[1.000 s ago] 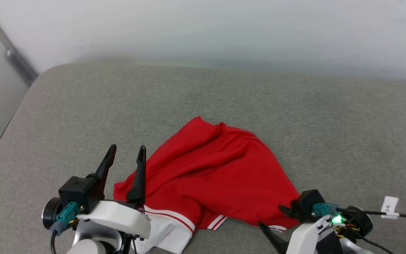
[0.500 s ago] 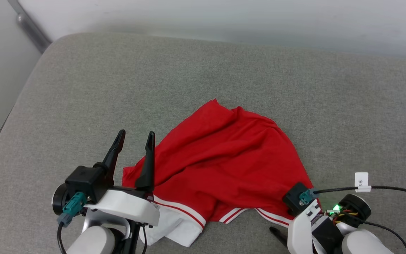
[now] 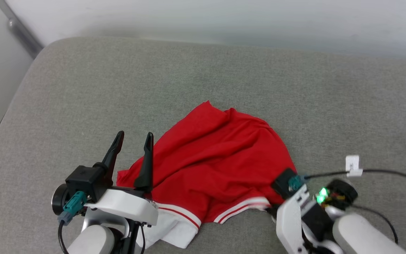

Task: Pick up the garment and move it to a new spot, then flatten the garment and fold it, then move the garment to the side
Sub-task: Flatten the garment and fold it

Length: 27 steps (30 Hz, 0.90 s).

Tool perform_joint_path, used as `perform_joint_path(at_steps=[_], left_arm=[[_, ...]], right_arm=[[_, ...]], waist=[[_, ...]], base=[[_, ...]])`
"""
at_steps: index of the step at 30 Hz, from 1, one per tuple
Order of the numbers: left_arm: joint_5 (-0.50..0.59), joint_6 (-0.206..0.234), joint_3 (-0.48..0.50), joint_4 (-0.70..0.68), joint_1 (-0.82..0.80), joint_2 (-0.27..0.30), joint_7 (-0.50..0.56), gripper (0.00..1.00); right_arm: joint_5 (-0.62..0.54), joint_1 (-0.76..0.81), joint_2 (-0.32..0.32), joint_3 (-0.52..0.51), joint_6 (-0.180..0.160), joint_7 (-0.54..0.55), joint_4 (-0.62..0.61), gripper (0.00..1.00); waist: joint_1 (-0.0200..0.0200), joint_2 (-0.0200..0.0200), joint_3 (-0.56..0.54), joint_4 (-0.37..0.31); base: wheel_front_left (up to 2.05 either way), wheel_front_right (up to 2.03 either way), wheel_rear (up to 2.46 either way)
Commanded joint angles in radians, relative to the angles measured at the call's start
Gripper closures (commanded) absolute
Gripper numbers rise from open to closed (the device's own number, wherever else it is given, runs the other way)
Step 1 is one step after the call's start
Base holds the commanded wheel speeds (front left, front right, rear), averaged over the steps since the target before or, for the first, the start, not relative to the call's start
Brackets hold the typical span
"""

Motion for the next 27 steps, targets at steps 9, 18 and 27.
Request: perform_joint_path(at_steps=[9,18,27], left_arm=[[0.004,-0.003,-0.014,-0.010,-0.022,0.001,0.010,0.00],[0.004,-0.023,-0.027,0.007,-0.061,-0.019,0.004,0.00],[0.004,-0.034,-0.023,0.047,-0.073,-0.034,-0.007,0.00]], right_arm=[[-0.030,-0.180,0.035,-0.130,-0.001,-0.046,-0.030,1.00],[-0.016,-0.326,0.090,-0.257,-0.001,-0.108,0.186,1.00],[0.027,-0.326,0.133,-0.262,-0.001,-0.299,0.377,0.00]], waist=[[-0.0001,0.0000,0.019,-0.012],[-0.0001,0.0000,0.106,0.024],[-0.0001,0.0000,0.109,0.025]], base=[[0.00,0.00,0.00],[0.00,0.00,0.00],[0.00,0.00,0.00]])
